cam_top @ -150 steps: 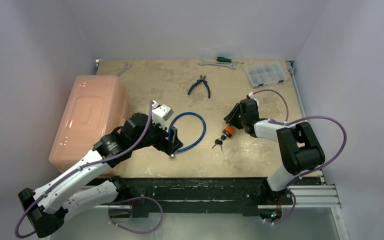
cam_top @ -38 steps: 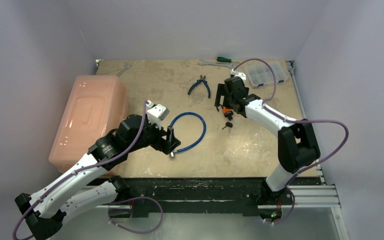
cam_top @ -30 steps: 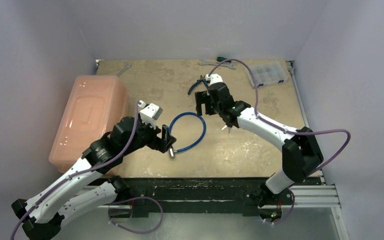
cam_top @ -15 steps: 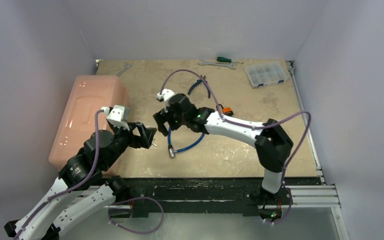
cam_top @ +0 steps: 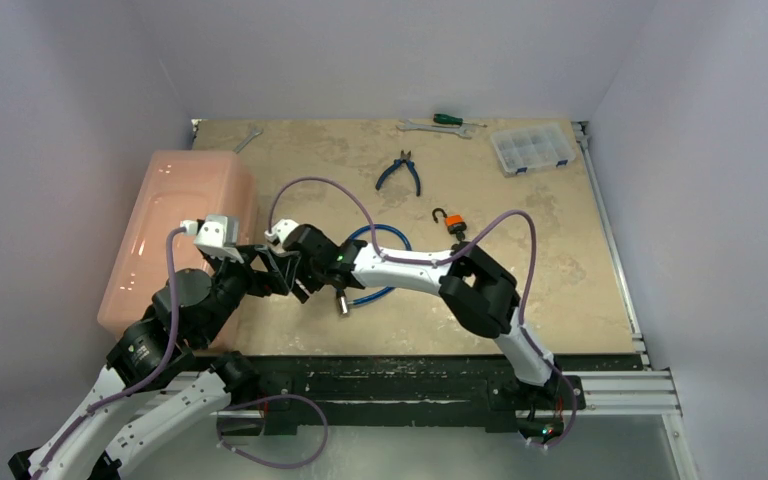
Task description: Unlock with the key
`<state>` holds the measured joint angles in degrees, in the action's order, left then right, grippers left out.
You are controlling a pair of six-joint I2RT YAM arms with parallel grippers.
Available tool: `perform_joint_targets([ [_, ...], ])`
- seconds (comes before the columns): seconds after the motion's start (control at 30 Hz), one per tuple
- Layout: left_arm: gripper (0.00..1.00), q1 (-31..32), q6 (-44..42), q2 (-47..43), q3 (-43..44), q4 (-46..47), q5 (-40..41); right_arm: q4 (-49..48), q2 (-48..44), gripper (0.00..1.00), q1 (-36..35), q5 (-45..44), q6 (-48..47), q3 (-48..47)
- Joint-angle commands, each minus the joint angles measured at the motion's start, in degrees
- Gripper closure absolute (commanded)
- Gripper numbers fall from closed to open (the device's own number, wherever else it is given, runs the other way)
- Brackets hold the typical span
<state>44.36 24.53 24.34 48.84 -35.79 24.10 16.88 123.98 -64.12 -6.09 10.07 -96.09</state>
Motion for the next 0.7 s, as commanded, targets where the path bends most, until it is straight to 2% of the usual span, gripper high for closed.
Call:
perform_joint_targets([
  [0.0,0.12,-0.30,0.64,-0.75,0.41,0.21,0.69,1.00,2.03,0.29,-0.89,-4.78,0.67,-3.83],
  [0.37,0.13,-0.32,0.63,-1.30,0.44,0.22,0.60,0.91,8.36,0.46,-1.60,-7.60,1.80,-7.24],
  [0.53,0.13,-0.31,0.69,-1.49,0.32,0.26,0.69,0.41,9.44,0.76,-1.69,-7.46,1.80,-5.99],
  [0.67,0.13,-0.33,0.62,-1.41,0.31,0.24,0.61,-0.63,9.28,0.93,-1.71,-7.61,1.93,-3.84],
])
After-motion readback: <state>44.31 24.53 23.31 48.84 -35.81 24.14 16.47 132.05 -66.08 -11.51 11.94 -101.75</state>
